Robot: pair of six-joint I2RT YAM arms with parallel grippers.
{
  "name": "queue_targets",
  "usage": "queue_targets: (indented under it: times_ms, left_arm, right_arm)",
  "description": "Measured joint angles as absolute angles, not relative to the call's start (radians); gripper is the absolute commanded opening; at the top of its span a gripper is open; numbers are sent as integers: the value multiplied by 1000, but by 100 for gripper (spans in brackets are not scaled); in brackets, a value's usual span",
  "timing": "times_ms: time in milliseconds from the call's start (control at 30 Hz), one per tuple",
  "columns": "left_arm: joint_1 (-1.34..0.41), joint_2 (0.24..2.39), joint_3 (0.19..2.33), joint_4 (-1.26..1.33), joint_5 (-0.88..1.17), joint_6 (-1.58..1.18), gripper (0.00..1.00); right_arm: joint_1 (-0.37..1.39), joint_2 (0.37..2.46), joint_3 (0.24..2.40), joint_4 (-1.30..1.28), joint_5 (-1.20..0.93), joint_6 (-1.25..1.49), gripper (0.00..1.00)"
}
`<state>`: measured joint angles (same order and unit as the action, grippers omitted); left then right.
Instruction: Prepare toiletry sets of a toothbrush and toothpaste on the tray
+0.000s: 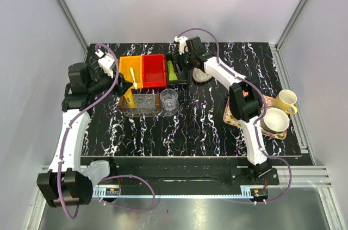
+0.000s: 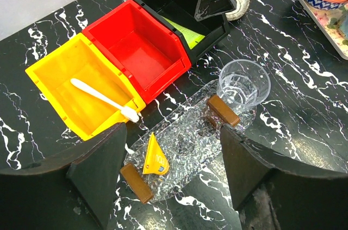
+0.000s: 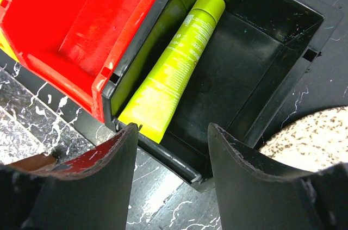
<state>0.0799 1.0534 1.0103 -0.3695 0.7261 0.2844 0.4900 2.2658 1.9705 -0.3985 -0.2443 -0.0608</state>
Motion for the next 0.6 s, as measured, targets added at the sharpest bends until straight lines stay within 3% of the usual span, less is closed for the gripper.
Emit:
queue_targets:
  times_ms: [300, 600]
  left_arm:
    - [80, 1054, 1003, -374, 725, 300, 74]
    - [80, 1066, 1003, -374, 725, 310, 74]
  right_arm:
    - [490, 2362, 2082, -438, -244, -54, 67]
    - [492, 2437, 2173, -477, -250, -38, 67]
